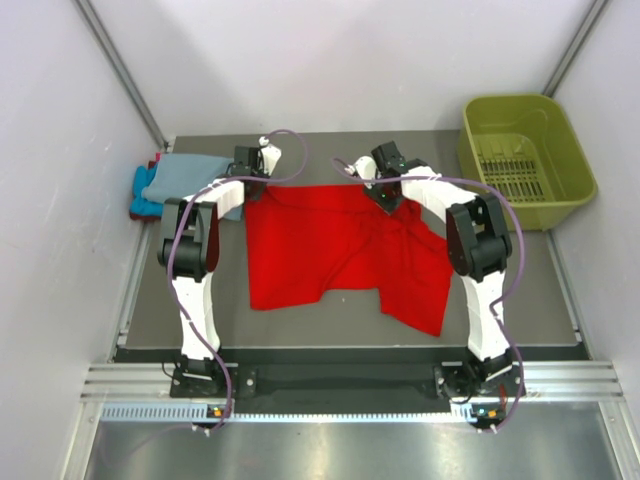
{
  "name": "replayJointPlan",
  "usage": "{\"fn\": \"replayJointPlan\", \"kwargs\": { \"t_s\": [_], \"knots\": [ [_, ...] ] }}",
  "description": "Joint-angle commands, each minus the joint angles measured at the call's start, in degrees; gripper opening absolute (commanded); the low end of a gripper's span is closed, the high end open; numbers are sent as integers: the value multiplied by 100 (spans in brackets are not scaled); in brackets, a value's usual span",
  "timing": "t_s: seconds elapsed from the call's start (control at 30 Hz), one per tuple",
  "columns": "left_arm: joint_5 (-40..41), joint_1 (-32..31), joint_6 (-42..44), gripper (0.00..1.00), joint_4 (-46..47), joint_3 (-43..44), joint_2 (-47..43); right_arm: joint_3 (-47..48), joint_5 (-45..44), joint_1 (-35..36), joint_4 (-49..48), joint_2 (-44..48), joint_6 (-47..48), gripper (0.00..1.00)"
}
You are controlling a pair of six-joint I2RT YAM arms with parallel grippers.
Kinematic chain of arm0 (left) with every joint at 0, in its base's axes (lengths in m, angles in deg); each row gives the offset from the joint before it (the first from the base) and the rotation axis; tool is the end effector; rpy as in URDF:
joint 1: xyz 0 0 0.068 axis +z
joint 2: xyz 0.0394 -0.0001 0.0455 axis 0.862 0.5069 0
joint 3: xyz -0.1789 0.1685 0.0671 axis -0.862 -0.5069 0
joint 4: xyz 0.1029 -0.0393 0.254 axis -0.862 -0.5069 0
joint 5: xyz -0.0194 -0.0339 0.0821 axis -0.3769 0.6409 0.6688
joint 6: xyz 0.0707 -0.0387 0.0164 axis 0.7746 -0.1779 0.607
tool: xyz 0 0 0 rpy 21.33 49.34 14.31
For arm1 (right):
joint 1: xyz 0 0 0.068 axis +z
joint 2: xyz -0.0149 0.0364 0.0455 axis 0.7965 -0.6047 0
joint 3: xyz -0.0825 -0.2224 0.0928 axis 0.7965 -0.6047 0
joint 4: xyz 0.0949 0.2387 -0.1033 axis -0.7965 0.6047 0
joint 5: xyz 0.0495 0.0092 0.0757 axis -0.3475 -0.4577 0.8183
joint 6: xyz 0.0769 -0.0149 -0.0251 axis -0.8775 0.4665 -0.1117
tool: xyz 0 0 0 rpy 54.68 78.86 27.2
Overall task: Fold and stack the t-shirts
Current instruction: Flatten the tshirt out
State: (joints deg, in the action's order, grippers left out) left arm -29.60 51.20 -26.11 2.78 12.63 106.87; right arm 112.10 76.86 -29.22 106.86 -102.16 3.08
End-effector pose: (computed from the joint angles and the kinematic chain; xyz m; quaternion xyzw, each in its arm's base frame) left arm 0.5009 -0.0663 0.1154 0.2363 0.8867 0.0987 0.3850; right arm 0.4491 0.1933 0.1285 -0.4221 0.8731 -0.0268 0.2423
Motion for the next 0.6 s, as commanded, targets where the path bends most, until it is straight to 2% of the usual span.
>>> {"fn": "replayJointPlan", "kwargs": {
  "t_s": [0.0,0.23,0.43,0.57],
  "knots": [
    [57,25,-4,0,114,-65,-303,240,-26,-11,-105,-58,14,26],
    [66,17,-4,0,113,-118,-312,275,-44,-11,-96,47,31,7],
    [4,25,-39,0,114,-126,-320,346,-184,-2,-26,529,145,0],
    [13,25,-21,0,105,-127,-364,424,-421,-37,-17,1004,242,0]
  ]
}}
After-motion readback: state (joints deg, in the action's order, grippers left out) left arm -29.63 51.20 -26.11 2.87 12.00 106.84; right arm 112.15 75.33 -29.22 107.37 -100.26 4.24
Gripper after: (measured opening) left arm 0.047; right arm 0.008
